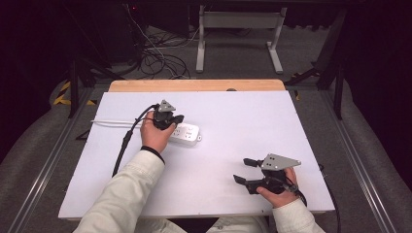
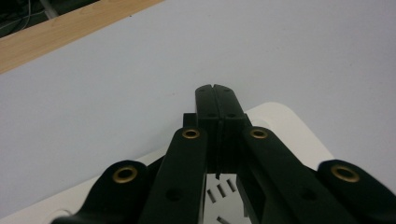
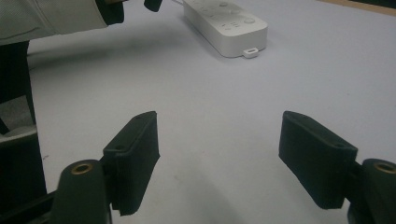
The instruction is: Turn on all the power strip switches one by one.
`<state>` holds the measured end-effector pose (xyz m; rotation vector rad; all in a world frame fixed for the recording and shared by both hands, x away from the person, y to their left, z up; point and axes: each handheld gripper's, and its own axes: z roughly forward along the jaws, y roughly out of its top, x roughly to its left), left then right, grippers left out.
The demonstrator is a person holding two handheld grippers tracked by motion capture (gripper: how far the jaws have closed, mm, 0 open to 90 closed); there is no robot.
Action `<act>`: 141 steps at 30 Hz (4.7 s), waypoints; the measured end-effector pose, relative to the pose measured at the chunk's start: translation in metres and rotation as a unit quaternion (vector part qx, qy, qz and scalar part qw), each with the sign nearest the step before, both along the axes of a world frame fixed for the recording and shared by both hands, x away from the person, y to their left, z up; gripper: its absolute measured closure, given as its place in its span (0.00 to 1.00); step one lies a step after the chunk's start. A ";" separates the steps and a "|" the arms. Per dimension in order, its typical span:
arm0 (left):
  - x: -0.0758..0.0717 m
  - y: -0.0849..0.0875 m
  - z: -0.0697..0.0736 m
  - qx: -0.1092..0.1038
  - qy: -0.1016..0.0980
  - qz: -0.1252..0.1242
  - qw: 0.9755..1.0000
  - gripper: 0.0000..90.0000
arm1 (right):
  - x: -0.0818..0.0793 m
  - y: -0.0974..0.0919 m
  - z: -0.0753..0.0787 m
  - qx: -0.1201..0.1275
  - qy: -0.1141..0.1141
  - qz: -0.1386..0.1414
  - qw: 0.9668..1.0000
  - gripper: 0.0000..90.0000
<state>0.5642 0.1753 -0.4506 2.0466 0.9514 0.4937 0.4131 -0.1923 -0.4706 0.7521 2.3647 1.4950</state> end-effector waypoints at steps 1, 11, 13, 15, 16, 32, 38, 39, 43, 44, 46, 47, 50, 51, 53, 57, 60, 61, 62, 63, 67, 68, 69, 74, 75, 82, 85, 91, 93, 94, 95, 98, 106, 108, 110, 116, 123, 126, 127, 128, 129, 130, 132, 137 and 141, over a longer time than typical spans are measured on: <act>0.000 0.000 -0.001 -0.003 0.006 -0.001 1.000 1.00 | 0.000 0.000 0.000 0.000 0.000 0.000 1.000 0.33; 0.002 0.005 -0.012 0.013 0.020 0.010 1.000 1.00 | 0.001 -0.001 0.000 0.000 -0.001 -0.001 1.000 0.33; 0.003 0.005 -0.013 0.011 0.025 0.007 1.000 1.00 | 0.001 -0.001 0.000 0.000 0.000 -0.001 1.000 0.33; 0.003 0.005 -0.014 0.009 0.024 0.006 1.000 1.00 | 0.001 -0.001 0.000 0.000 0.000 0.000 1.000 0.33; 0.002 0.005 -0.014 0.008 0.025 0.006 1.000 1.00 | 0.001 -0.001 0.000 -0.001 -0.001 0.000 1.000 0.33; 0.003 0.001 -0.014 0.004 0.031 0.004 0.999 1.00 | 0.000 0.000 0.000 -0.001 0.000 0.004 1.000 0.33; 0.001 -0.002 -0.014 0.015 0.028 0.014 0.999 1.00 | 0.000 0.000 0.000 -0.002 -0.001 0.005 1.000 0.33; 0.001 -0.003 -0.014 0.017 0.027 0.015 0.999 1.00 | 0.000 0.000 0.000 -0.002 -0.001 0.005 1.000 0.33; 0.001 -0.004 -0.014 0.023 0.026 0.018 0.999 1.00 | 0.000 0.001 0.000 -0.001 0.000 0.006 1.000 0.33; 0.000 -0.005 -0.014 0.026 0.026 0.019 0.999 1.00 | 0.000 0.001 0.000 -0.003 -0.002 0.007 1.000 0.33; 0.000 -0.005 -0.014 0.027 0.026 0.021 0.999 1.00 | 0.000 0.001 0.000 -0.002 -0.001 0.007 1.000 0.33; 0.000 -0.005 -0.014 0.029 0.027 0.022 0.999 1.00 | 0.000 0.001 0.000 -0.002 -0.001 0.007 1.000 0.33; 0.000 -0.006 -0.014 0.030 0.027 0.025 0.999 1.00 | 0.000 0.001 0.000 -0.002 -0.001 0.007 1.000 0.33; 0.000 -0.006 -0.014 0.031 0.026 0.024 0.999 1.00 | 0.000 0.001 0.000 -0.001 -0.002 0.007 1.000 0.33; -0.001 -0.007 -0.014 0.033 0.024 0.023 0.999 1.00 | 0.000 0.001 0.000 -0.002 -0.001 0.007 1.000 0.33; -0.001 -0.007 -0.015 0.037 0.021 0.026 0.999 1.00 | -0.001 0.002 0.000 -0.003 -0.001 0.008 1.000 0.33; 0.000 -0.007 -0.015 0.036 0.020 0.027 0.999 1.00 | -0.001 0.002 0.000 -0.004 -0.001 0.008 1.000 0.33; -0.001 -0.007 -0.015 0.032 0.024 0.026 0.999 1.00 | -0.001 0.002 0.000 -0.003 -0.001 0.008 1.000 0.33; -0.001 -0.007 -0.015 0.032 0.024 0.027 0.999 1.00 | -0.001 0.002 0.000 -0.002 -0.001 0.008 1.000 0.33; -0.001 -0.007 -0.015 0.032 0.024 0.028 0.999 1.00 | -0.001 0.002 0.000 -0.002 -0.001 0.008 1.000 0.33; 0.000 -0.004 -0.017 0.012 0.032 0.032 0.999 1.00 | 0.000 0.002 0.000 -0.001 0.000 0.009 1.000 0.33; 0.000 -0.004 -0.017 0.011 0.031 0.032 0.999 1.00 | -0.001 0.003 0.000 -0.001 0.001 0.010 1.000 0.33; 0.000 -0.004 -0.017 0.018 0.031 0.031 0.999 1.00 | -0.001 0.003 -0.001 -0.001 0.001 0.010 1.000 0.33; -0.001 -0.005 -0.017 0.020 0.026 0.032 0.999 1.00 | -0.001 0.004 -0.001 -0.002 0.002 0.012 1.000 0.33; 0.000 -0.005 -0.018 0.008 0.033 0.024 0.999 1.00 | -0.001 0.004 -0.001 -0.002 0.002 0.012 1.000 0.33; -0.002 0.002 -0.004 -0.001 0.023 0.012 1.000 1.00 | 0.000 0.002 0.000 -0.004 0.000 0.008 1.000 0.33; -0.004 0.004 0.002 -0.003 0.013 0.009 1.000 1.00 | 0.000 0.003 -0.001 -0.005 0.000 0.008 1.000 0.33; -0.004 0.014 0.005 0.007 0.006 0.018 1.000 1.00 | 0.000 0.002 -0.001 -0.003 0.000 0.007 1.000 0.33; -0.003 0.018 0.005 0.005 0.008 0.024 1.000 1.00 | 0.000 0.002 -0.001 -0.003 0.000 0.007 1.000 0.33; -0.003 0.020 0.006 0.012 0.003 0.025 1.000 1.00 | 0.000 0.002 -0.001 -0.003 0.000 0.007 1.000 0.33; -0.002 0.021 0.006 0.005 0.006 0.024 1.000 1.00 | 0.000 0.002 -0.001 -0.003 0.001 0.007 1.000 0.33; -0.002 0.025 0.006 0.017 0.001 0.028 0.999 1.00 | 0.000 0.002 -0.001 -0.004 0.002 0.007 1.000 0.33; 0.000 0.041 -0.002 0.044 0.007 0.059 0.997 1.00 | 0.000 0.002 -0.002 -0.005 0.002 0.007 1.000 0.33; 0.001 0.044 -0.004 0.039 0.012 0.056 0.998 1.00 | 0.000 0.002 -0.002 -0.005 0.001 0.007 1.000 0.33; 0.002 0.045 -0.007 0.032 0.008 0.054 0.998 1.00 | 0.000 0.002 -0.002 -0.006 0.001 0.007 1.000 0.33; 0.003 0.041 -0.011 0.027 0.005 0.042 0.999 1.00 | 0.000 0.002 -0.002 -0.006 0.001 0.007 1.000 0.33; 0.003 0.037 -0.013 0.026 0.009 0.041 0.999 1.00 | -0.001 0.002 -0.002 -0.007 0.002 0.007 1.000 0.33; 0.004 0.036 -0.014 0.024 0.010 0.036 0.999 1.00 | -0.001 0.003 -0.002 -0.007 0.002 0.007 1.000 0.33; 0.004 0.036 -0.014 0.027 0.009 0.036 0.999 1.00 | -0.001 0.003 -0.002 -0.006 0.002 0.008 1.000 0.33; 0.004 0.036 -0.014 0.026 0.008 0.037 0.999 1.00 | -0.001 0.003 -0.002 -0.007 0.002 0.007 1.000 0.33; 0.004 0.035 -0.015 0.026 0.008 0.038 0.999 1.00 | -0.001 0.002 -0.002 -0.007 0.002 0.007 1.000 0.33; 0.004 0.035 -0.014 0.025 0.009 0.041 0.999 1.00 | -0.001 0.003 -0.002 -0.007 0.002 0.006 1.000 0.33; 0.003 0.033 -0.014 0.027 0.011 0.047 0.998 1.00 | -0.001 0.003 -0.002 -0.008 0.002 0.006 1.000 0.33; 0.002 0.031 -0.014 0.038 0.007 0.047 0.998 1.00 | -0.001 0.003 -0.002 -0.007 0.002 0.006 1.000 0.33; 0.002 0.030 -0.014 0.038 0.011 0.054 0.998 1.00 | -0.001 0.003 -0.002 -0.005 0.002 0.006 1.000 0.33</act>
